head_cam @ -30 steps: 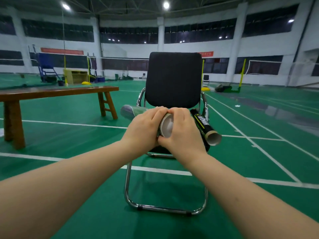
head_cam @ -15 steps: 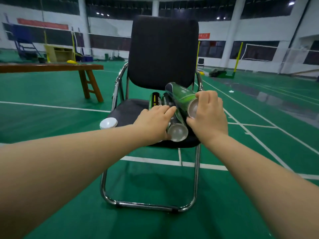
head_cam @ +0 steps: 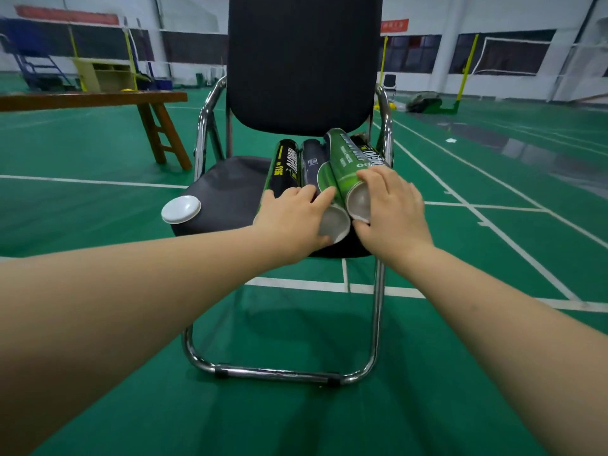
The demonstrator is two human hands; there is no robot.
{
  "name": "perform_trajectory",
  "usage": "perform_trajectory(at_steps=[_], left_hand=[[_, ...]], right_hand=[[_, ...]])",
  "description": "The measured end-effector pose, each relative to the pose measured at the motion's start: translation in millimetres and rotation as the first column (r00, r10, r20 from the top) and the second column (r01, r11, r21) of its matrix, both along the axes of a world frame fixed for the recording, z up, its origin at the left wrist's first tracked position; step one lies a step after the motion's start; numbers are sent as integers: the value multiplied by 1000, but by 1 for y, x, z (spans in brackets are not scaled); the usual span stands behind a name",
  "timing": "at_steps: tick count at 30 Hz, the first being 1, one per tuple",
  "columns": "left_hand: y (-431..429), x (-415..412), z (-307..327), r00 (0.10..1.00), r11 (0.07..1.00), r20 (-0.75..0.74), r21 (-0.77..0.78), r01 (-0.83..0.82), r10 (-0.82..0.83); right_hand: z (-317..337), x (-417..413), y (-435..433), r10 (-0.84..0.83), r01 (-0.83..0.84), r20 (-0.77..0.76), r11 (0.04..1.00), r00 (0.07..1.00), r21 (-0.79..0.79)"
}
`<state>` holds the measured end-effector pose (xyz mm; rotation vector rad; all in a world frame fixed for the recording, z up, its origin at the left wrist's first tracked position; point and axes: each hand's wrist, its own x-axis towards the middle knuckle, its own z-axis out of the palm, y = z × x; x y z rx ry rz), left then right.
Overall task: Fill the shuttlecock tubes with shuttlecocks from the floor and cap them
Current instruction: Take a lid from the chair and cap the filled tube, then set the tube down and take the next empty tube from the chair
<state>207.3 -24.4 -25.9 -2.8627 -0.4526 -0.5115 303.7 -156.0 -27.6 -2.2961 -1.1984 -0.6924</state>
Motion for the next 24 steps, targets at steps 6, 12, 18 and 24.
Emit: perform_trajectory(at_steps=[6, 12, 18, 24], left_hand=[[0, -4, 2, 1000, 999, 2, 21, -28, 28], [-9, -4, 5, 999, 1000, -42, 5, -30, 30], [-6, -17, 13, 993, 997, -98, -42, -64, 60], [2, -44, 15, 993, 989, -90, -124, -86, 75]], right_hand=[[0, 2, -6, -56, 54, -13, 991, 998, -124], [-6, 1, -2, -81, 70, -62, 985, 995, -160], [-11, 28, -12, -278, 233, -366, 959, 888, -164], [-11, 28, -14, -228, 299, -357, 941, 906, 157]])
